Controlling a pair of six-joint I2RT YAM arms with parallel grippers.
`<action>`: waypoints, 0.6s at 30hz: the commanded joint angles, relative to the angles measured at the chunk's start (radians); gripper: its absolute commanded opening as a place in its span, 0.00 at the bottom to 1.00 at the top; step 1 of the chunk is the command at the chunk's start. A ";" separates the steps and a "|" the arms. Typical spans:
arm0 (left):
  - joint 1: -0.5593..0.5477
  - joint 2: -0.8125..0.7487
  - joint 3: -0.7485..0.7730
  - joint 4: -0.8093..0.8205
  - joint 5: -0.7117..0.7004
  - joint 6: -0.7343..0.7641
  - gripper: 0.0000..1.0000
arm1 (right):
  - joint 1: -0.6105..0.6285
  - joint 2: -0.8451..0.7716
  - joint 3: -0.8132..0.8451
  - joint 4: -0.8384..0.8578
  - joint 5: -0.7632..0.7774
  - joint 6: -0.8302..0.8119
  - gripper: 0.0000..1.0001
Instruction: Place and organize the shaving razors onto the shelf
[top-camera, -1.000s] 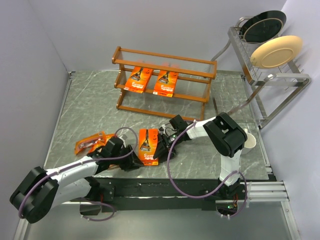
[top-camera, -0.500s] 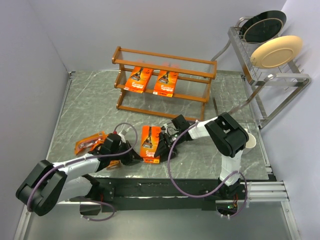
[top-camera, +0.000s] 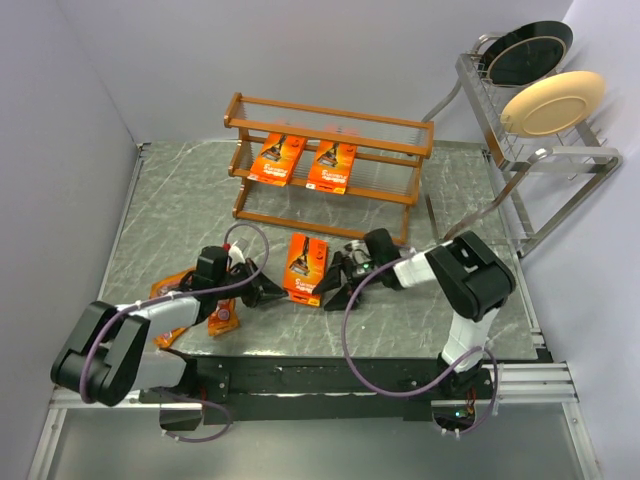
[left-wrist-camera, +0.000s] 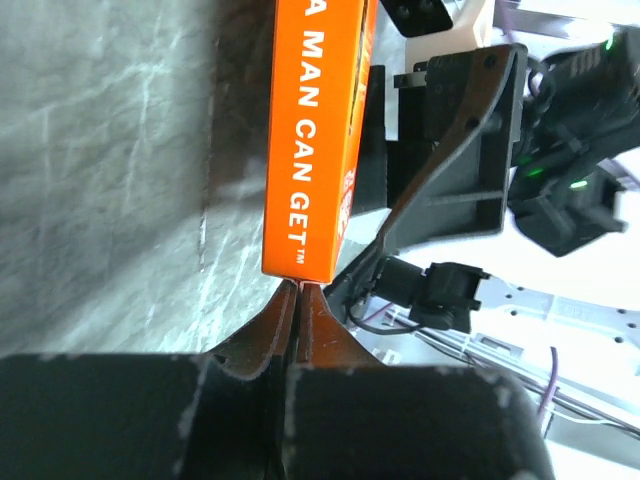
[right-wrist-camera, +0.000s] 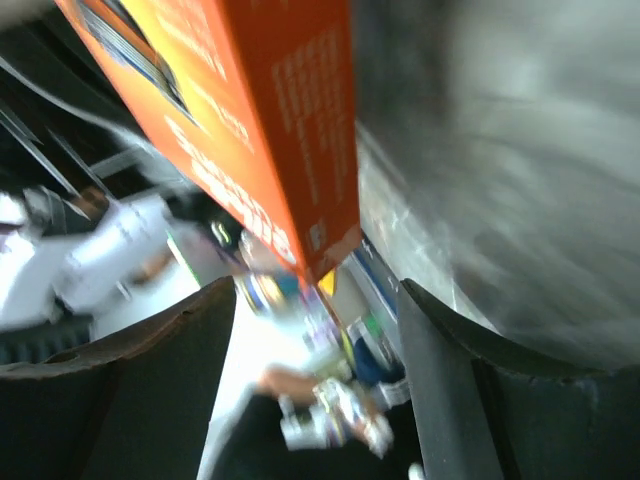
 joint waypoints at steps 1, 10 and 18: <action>0.007 0.031 0.005 0.144 0.060 -0.058 0.01 | 0.005 0.009 -0.130 0.373 0.205 0.325 0.73; -0.011 0.084 0.026 0.130 -0.001 -0.107 0.01 | 0.044 0.095 -0.087 0.522 0.180 0.454 0.59; -0.030 0.127 0.048 0.144 -0.023 -0.132 0.01 | 0.073 -0.030 -0.120 0.454 0.213 0.419 0.43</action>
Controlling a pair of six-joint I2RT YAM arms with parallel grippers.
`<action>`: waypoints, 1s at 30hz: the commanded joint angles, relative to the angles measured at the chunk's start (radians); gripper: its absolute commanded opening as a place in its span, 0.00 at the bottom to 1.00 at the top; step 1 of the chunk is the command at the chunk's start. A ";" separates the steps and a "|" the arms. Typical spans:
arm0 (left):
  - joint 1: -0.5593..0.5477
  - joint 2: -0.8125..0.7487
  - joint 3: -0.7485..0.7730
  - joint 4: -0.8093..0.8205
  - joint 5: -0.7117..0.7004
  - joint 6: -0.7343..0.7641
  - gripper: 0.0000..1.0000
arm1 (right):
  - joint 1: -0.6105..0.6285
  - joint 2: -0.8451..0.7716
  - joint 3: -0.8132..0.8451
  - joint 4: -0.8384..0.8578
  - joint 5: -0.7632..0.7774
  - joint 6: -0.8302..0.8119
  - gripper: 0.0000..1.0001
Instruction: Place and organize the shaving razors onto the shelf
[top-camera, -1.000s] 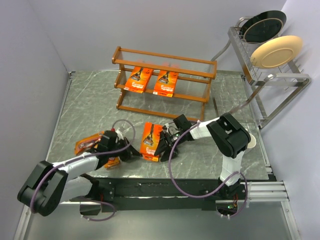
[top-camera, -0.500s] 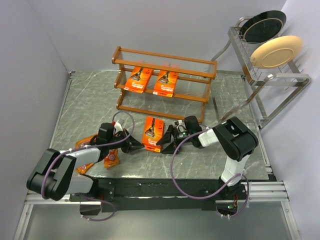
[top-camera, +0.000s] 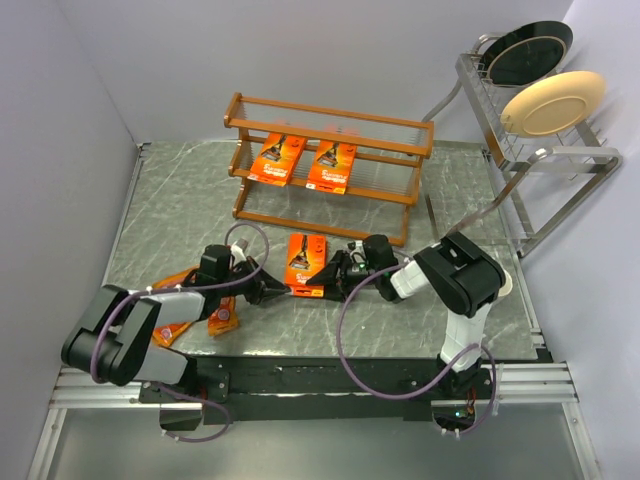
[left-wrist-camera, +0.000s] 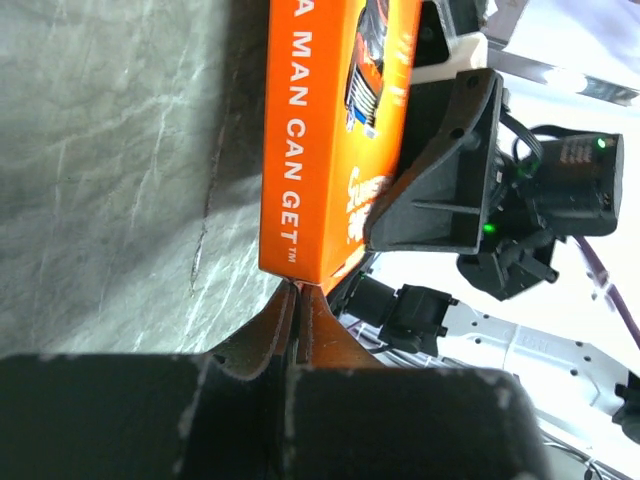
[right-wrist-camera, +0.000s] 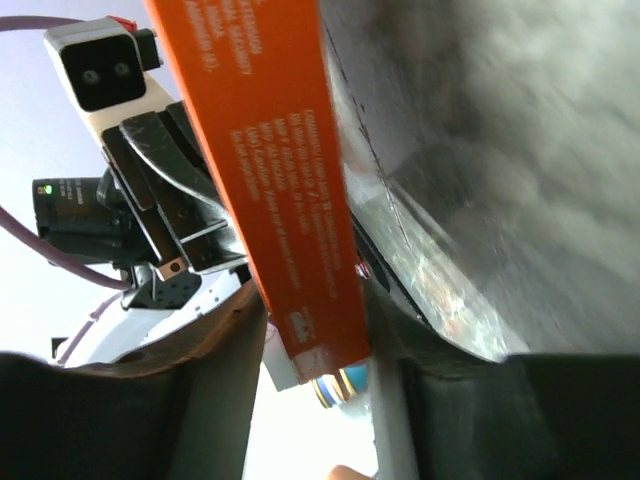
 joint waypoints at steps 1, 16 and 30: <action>-0.028 0.023 0.043 0.025 -0.011 -0.006 0.01 | 0.019 -0.085 -0.026 -0.026 0.031 0.014 0.41; 0.023 -0.170 0.141 -0.478 -0.037 0.414 0.68 | -0.094 -0.273 -0.043 -0.154 0.002 -0.190 0.15; 0.181 0.018 0.264 -0.478 -0.092 0.598 0.75 | -0.218 -0.598 -0.026 -0.630 -0.297 -0.552 0.09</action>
